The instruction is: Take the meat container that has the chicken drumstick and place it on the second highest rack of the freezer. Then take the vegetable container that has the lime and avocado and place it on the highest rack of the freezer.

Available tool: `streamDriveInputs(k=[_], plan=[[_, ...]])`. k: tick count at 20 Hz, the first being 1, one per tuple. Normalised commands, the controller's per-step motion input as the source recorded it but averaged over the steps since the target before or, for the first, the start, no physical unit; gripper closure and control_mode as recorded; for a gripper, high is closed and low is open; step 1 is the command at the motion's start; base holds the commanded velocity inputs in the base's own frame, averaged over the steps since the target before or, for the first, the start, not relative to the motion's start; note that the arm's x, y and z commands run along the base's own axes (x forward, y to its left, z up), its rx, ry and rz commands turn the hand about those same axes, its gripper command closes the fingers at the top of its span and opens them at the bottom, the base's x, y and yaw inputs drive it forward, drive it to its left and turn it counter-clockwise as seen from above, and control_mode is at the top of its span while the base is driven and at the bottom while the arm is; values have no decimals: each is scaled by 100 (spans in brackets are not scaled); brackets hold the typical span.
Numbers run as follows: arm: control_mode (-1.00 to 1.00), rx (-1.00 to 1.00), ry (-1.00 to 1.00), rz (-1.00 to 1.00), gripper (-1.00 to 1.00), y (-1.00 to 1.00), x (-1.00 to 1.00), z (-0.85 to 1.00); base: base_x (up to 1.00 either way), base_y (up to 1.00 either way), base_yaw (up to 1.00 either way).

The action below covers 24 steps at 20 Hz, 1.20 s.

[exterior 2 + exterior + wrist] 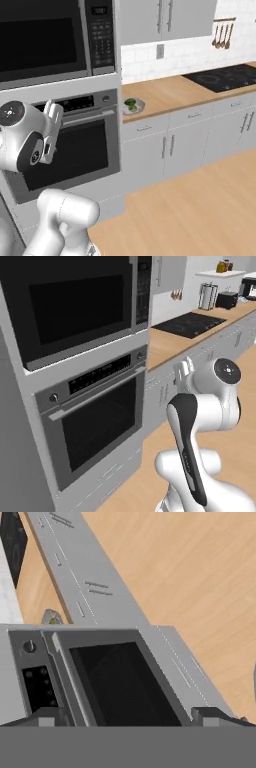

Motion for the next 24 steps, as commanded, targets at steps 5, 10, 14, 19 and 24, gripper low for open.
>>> streamDriveInputs(k=[5,10,14,19,24], plan=[[100,0,0,0,-100,0,0,0,80,-54,0],[100,0,0,0,-100,0,0,0,83,-37,2],[100,0,0,0,-100,0,0,0,81,-17,10],[100,0,0,0,-100,0,0,0,73,-17,19],[100,0,0,0,-100,0,0,0,60,-39,28]])
